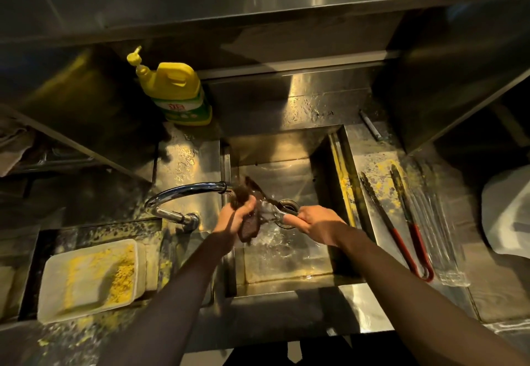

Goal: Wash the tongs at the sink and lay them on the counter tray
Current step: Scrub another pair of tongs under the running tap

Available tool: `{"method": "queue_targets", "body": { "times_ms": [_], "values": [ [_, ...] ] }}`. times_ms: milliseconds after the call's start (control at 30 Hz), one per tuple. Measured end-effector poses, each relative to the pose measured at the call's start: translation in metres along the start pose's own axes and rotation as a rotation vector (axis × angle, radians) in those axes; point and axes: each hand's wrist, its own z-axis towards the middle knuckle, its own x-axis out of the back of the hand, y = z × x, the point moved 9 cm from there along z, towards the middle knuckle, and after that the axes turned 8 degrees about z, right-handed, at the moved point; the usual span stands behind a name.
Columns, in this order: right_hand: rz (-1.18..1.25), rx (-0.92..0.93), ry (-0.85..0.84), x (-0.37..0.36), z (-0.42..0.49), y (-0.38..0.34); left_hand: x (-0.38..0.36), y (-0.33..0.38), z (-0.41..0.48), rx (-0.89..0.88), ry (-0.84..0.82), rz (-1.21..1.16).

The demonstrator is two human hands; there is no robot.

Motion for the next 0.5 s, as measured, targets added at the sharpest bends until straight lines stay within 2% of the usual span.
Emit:
{"method": "queue_targets", "body": {
  "times_ms": [100, 167, 267, 367, 433, 500],
  "values": [
    [0.24, -0.061, 0.109, 0.0, 0.0, 0.008, 0.002, -0.011, 0.002, 0.101, 0.132, -0.281],
    [0.28, -0.059, 0.132, -0.003, -0.002, 0.008, 0.0, -0.012, -0.001, 0.138, 0.176, -0.39],
    [0.027, 0.083, 0.072, -0.022, -0.005, -0.016, -0.013, -0.004, -0.003, 0.109, 0.115, -0.41],
    [0.164, 0.12, 0.13, -0.035, -0.004, -0.035, -0.017, -0.011, 0.0, 0.119, 0.118, -0.347],
    [0.28, 0.142, 0.118, -0.042, -0.005, -0.044, -0.001, -0.025, 0.013, 0.089, 0.186, -0.293],
    [0.28, 0.143, 0.104, -0.043, -0.009, -0.047, 0.008, -0.039, 0.023, 0.086, 0.19, -0.252]
  ]
}}
